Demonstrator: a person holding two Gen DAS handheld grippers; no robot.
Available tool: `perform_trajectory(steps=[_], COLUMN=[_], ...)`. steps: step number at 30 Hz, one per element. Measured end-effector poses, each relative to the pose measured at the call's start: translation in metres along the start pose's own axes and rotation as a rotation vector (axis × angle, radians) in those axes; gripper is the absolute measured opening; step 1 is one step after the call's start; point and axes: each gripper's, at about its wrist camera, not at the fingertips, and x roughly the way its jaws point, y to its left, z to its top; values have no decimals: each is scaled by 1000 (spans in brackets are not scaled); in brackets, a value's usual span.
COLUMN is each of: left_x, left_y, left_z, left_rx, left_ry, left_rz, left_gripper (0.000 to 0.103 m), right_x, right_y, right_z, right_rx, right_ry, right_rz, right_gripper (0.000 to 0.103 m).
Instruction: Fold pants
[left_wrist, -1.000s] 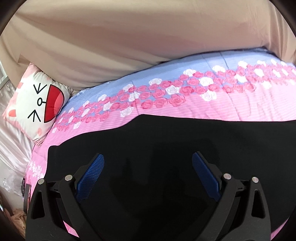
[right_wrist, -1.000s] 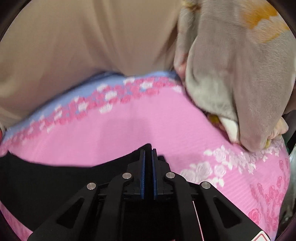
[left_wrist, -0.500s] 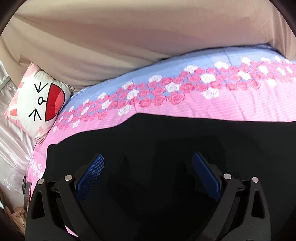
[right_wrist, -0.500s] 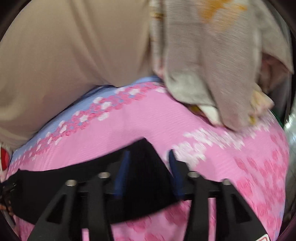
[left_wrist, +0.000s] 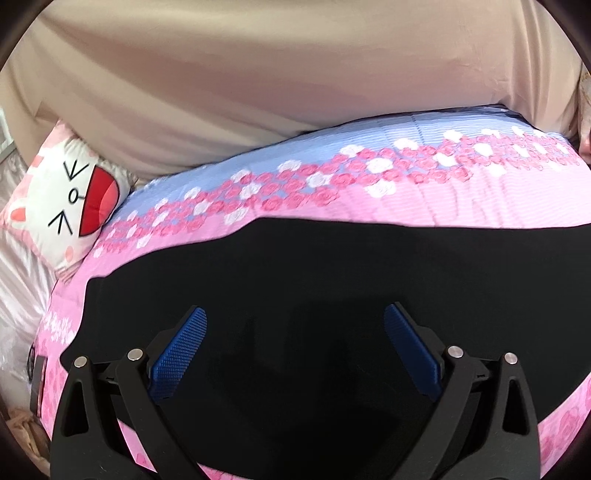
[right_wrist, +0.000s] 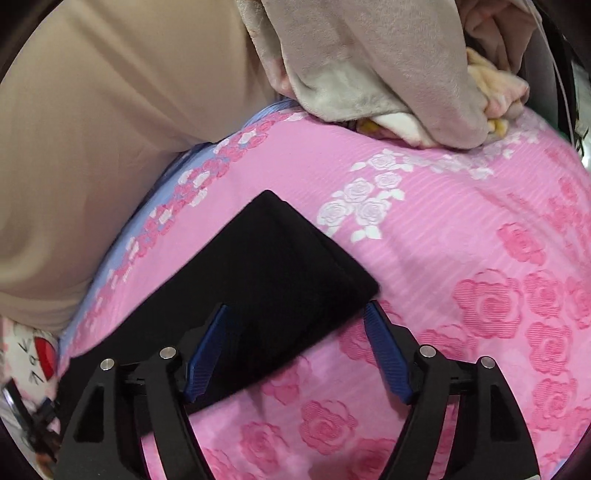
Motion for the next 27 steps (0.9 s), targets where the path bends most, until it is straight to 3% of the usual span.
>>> perform_trajectory(steps=[3, 5, 11, 15, 20, 27], left_x=[4, 4, -12, -23, -18, -2], left_y=[12, 20, 11, -32, -90, -128], left_z=[-9, -15, -11, -3, 0, -3], left_rx=[-29, -48, -40, 49, 118, 147], left_ry=[24, 33, 6, -38, -6, 37], left_rz=[9, 9, -70, -144, -250, -221], left_gripper=[95, 95, 95, 95, 95, 96], right_x=[3, 5, -10, -28, -43, -64], right_y=[2, 3, 34, 78, 120, 185], right_z=[5, 4, -4, -5, -9, -25], right_rx=[39, 61, 51, -20, -81, -196], right_ry=[-28, -47, -106, -122, -122, -101], right_rz=[1, 11, 52, 100, 150, 273], right_gripper=[72, 14, 14, 14, 14, 14])
